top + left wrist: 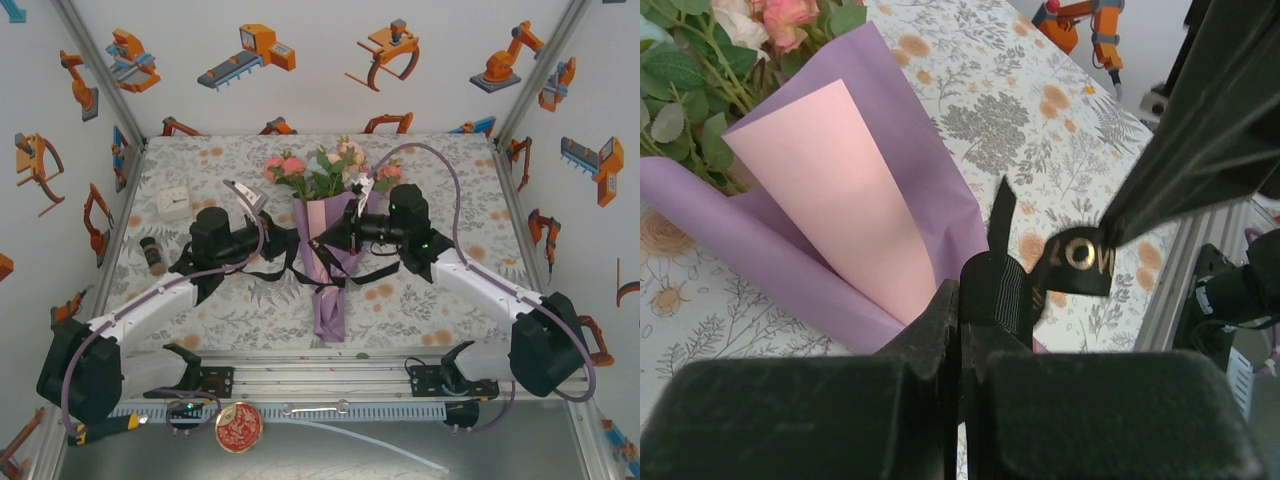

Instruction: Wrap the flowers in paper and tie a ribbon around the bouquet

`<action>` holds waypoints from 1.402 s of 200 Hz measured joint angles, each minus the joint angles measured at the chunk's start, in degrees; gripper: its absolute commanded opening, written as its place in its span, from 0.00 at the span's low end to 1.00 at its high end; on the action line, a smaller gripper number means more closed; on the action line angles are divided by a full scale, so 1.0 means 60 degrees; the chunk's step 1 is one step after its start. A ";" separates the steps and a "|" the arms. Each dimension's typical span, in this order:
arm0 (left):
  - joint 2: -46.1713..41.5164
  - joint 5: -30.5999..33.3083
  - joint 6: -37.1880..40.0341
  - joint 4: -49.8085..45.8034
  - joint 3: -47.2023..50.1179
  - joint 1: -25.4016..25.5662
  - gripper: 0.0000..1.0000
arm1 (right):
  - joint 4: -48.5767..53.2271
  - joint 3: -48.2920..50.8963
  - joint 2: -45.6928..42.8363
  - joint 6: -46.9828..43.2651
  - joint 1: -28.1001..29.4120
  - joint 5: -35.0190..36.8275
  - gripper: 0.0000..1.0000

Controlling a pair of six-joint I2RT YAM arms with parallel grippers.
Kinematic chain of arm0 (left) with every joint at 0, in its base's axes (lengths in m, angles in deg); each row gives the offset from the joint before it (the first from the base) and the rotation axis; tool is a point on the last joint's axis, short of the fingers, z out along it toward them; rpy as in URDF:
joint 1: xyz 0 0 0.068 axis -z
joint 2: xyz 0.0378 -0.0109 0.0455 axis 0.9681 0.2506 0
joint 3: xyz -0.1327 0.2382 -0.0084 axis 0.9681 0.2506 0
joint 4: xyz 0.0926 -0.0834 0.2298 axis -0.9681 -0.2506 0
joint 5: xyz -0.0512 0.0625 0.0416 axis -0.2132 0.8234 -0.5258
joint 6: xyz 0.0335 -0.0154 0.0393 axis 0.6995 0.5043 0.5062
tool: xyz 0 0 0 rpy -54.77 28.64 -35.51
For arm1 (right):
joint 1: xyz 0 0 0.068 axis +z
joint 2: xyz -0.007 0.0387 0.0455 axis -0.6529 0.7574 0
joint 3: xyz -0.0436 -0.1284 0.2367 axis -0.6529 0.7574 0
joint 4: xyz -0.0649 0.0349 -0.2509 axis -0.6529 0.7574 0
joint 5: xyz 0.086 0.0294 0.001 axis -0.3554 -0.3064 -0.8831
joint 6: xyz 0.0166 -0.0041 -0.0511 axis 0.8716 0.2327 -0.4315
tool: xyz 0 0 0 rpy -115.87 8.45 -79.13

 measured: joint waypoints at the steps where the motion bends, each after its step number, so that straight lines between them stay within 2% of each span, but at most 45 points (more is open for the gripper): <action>1: -0.0018 0.0004 0.0000 -0.0015 0.0000 0.0011 0.07 | -0.0058 -0.0018 0.0007 0.0036 0.0011 0.0040 0.00; 44: -0.0546 0.0135 0.0000 -0.0178 0.0113 0.0200 0.07 | -0.0710 -0.0280 0.0561 0.0729 0.0025 0.1031 0.00; 94: -0.0291 0.0135 0.0000 -0.0233 0.0131 0.0561 0.08 | -0.0645 -0.0605 0.1617 0.1395 0.0481 0.1960 0.00; 119: -0.0051 0.0146 0.0000 -0.0244 0.0131 0.0659 0.08 | -0.0630 -0.0925 0.2120 0.1781 0.0659 0.2273 0.32; 126: -0.0036 0.0164 0.0004 -0.0244 0.0131 0.0663 0.08 | -0.0586 -0.0936 0.2164 0.1854 0.0659 0.2350 0.38; 138: -0.0036 0.0182 0.0007 -0.0255 0.0131 0.0663 0.08 | -0.0328 -0.0936 0.2120 0.1865 0.0637 0.2612 0.41; 170: -0.0029 0.0317 0.0080 -0.0372 0.0131 0.0663 0.08 | 0.0426 -0.0878 0.1304 0.1636 0.0364 0.3016 0.39; 194: 0.0178 0.0616 0.0073 -0.0710 -0.0018 0.0692 0.08 | 0.0714 -0.0543 0.0255 0.1639 0.0066 0.2881 0.40; 213: 0.0597 0.0754 -0.0011 -0.0918 -0.0321 0.0699 0.08 | 0.0616 -0.0222 -0.0204 0.1789 0.0073 0.2229 0.43; 245: 0.1155 0.0750 -0.0321 -0.0849 -0.0470 0.0710 0.08 | 0.0197 0.0419 -0.0120 0.2280 0.0215 0.1377 0.52; 280: 0.1195 0.0739 -0.0404 -0.0827 -0.0521 0.0765 0.08 | -0.0372 0.0608 0.0368 0.2648 0.0295 0.0954 0.52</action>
